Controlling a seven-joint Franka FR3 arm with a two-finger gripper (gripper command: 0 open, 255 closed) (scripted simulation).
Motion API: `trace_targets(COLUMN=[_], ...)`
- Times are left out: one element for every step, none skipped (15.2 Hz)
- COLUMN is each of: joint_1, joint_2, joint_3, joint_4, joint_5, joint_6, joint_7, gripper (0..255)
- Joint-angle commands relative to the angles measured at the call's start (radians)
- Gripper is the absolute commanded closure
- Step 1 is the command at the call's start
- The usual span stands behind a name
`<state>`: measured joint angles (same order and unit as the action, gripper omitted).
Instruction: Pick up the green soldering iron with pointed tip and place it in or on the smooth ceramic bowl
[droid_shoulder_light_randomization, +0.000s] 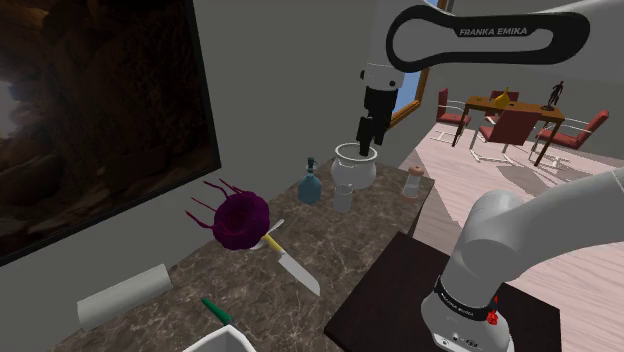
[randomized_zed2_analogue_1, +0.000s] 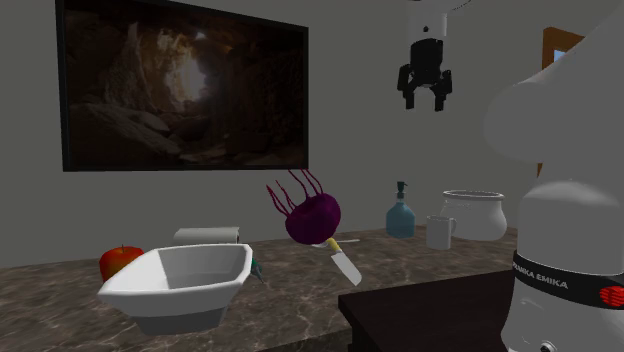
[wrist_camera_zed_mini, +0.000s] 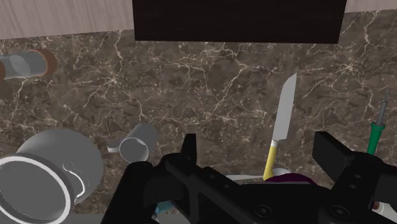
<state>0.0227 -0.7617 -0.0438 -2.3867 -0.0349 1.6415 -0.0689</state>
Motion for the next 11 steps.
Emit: trace_targets(joint_1=[0.000,0.007,0.014,0.021,0.028,0.035,0.042,0.049,0.056,0.062,0.068], joint_2=[0.000,0.010,0.022,0.035,0.050,0.066,0.083,0.102,0.123,0.144,0.167], joint_3=[0.000,0.017,0.034,0.051,0.068,0.085,0.102,0.119,0.136,0.153,0.170], joint_4=[0.000,-0.014,-0.027,-0.039,-0.050,-0.059,-0.067,-0.074,-0.079,-0.084,-0.087], joint_5=[0.000,0.010,0.019,0.028,0.037,0.046,0.055,0.063,0.071,0.078,0.084], joint_6=[0.000,0.022,0.044,0.067,0.090,0.113,0.137,0.160,0.184,0.208,0.231], joint_7=[0.000,0.019,0.038,0.057,0.076,0.095,0.113,0.132,0.151,0.169,0.188], gripper=[0,0,0,0,0,0,0,0,0,0,0])
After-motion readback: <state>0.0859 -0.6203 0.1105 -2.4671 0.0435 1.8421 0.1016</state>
